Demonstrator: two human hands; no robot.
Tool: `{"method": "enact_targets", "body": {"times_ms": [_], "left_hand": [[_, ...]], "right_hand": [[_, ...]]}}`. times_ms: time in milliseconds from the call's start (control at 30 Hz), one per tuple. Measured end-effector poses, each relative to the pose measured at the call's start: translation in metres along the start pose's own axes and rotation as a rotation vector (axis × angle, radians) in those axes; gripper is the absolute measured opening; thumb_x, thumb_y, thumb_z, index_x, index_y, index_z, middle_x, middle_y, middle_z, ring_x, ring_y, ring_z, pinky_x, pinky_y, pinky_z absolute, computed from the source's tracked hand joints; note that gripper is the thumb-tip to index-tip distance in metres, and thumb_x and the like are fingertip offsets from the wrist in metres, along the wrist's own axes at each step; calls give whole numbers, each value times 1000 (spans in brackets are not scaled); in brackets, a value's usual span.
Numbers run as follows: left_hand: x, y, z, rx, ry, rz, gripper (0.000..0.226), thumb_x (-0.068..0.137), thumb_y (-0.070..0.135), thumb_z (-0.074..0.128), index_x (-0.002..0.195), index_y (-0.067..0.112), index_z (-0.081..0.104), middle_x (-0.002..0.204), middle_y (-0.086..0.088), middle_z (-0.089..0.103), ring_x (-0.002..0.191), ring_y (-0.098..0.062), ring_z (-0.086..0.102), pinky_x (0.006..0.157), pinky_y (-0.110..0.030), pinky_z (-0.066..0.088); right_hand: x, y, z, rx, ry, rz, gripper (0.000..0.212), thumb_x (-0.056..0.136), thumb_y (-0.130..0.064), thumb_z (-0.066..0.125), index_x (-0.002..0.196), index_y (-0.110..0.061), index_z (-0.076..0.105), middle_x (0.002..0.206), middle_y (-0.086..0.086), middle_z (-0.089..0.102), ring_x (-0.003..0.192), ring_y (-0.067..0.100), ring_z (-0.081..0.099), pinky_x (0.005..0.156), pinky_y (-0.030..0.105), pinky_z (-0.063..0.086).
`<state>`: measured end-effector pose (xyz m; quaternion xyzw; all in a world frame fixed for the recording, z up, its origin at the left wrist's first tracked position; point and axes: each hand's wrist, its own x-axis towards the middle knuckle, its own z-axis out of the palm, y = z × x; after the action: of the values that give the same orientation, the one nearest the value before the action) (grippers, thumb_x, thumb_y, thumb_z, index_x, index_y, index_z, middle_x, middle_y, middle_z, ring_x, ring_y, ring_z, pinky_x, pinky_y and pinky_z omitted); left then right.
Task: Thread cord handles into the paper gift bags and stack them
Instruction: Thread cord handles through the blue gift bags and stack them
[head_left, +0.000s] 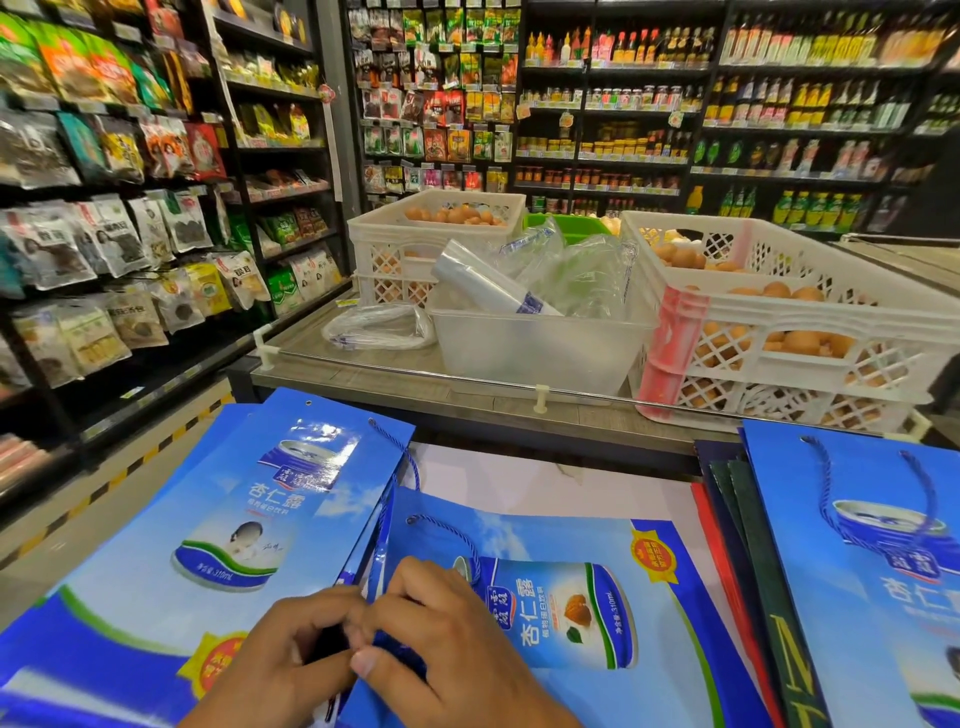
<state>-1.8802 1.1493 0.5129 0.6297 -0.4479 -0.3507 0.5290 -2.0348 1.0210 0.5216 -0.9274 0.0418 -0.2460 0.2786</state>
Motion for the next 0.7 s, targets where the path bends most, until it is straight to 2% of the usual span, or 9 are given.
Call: {"method": "enact_targets", "body": {"times_ms": [67,133,233,333,400,500,600,700], "left_hand": [[2,-5,-4,-27,24,-17,16,78,5,76,80,-2,63,85,-31,56,88,-45,58,78,-39,41],[2,-8,-3,-56,27,-21,12,80,4,74,83,-1,63,86,-34,56,85,-45,57,78,-40,41],[2,-9,1,-102,50,-24,9,83,7,73,86,1,67,87,-31,60,81,-34,60,75,-41,47],[2,-9,3,-148,108,-16,14,83,10,78,88,1,68,88,-29,62,81,-34,62,74,-41,52],[1,-9,3,-180,137,3,17,80,8,83,88,5,68,87,-28,61,79,-33,60,71,-36,51],[1,-10,5,-183,148,6,16,82,11,77,96,14,70,90,-20,62,83,-28,60,75,-32,51],[-1,-13,9,-32,187,-19,19,94,17,74,111,27,73,93,-10,65,88,-24,64,83,-35,53],[-2,-14,11,132,170,-1,29,93,13,76,113,33,73,91,-3,67,85,-17,65,84,-33,54]], "right_hand": [[-1,2,-1,26,-9,-12,19,100,-44,58,112,-30,63,98,-10,43,98,8,46,92,35,41],[-3,5,-3,80,12,13,21,96,-37,64,116,-32,62,99,-14,45,98,3,47,91,26,40],[-6,14,-4,92,80,37,16,88,-30,71,102,-25,65,96,-18,46,92,-2,47,84,19,38],[-9,21,-4,124,98,75,10,88,-30,71,92,-23,66,94,-18,49,87,1,52,78,21,44],[-10,23,-2,137,84,97,8,90,-31,68,91,-24,64,95,-17,50,83,5,54,76,29,49],[-10,22,1,137,87,117,8,94,-31,63,91,-25,59,96,-16,49,79,7,53,73,32,48],[-10,21,1,174,112,161,11,99,-31,59,91,-26,53,91,-13,50,78,9,52,71,31,44],[-12,20,1,205,105,235,13,100,-33,55,90,-27,48,82,-5,54,74,15,53,70,40,45]]}}
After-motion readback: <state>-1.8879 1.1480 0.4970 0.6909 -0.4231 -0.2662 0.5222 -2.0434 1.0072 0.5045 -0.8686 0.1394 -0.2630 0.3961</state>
